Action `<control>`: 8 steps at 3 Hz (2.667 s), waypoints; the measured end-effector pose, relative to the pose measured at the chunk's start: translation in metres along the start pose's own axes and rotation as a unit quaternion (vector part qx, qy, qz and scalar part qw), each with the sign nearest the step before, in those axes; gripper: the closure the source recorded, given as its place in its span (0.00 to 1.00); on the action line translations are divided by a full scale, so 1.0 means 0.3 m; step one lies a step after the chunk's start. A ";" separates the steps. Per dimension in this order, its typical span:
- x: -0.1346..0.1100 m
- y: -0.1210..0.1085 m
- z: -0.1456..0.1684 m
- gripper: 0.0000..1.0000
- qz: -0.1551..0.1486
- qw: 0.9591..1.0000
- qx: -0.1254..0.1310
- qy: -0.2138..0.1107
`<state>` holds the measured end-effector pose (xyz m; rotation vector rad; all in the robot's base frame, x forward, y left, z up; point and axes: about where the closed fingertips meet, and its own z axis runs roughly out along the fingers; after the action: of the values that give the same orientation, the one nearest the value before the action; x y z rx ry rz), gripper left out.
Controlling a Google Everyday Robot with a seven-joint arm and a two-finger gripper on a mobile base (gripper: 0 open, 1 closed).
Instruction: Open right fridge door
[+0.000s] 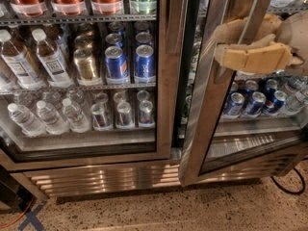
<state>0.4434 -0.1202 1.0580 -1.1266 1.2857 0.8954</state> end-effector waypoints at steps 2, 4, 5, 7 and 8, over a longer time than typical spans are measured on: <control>0.000 0.000 0.000 0.00 0.000 1.000 0.000 0.000; -0.070 0.059 -0.046 0.00 -0.013 0.998 0.039 0.047; -0.157 0.159 -0.138 0.00 -0.016 0.983 0.124 0.135; -0.343 0.336 -0.218 0.00 -0.036 0.936 0.239 0.254; -0.343 0.336 -0.218 0.00 -0.036 0.936 0.239 0.254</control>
Offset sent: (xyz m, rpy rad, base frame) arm 0.0000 0.0000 0.0000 0.0000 0.0000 0.0001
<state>0.3186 -0.1488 1.1507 -1.0291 1.7521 0.1998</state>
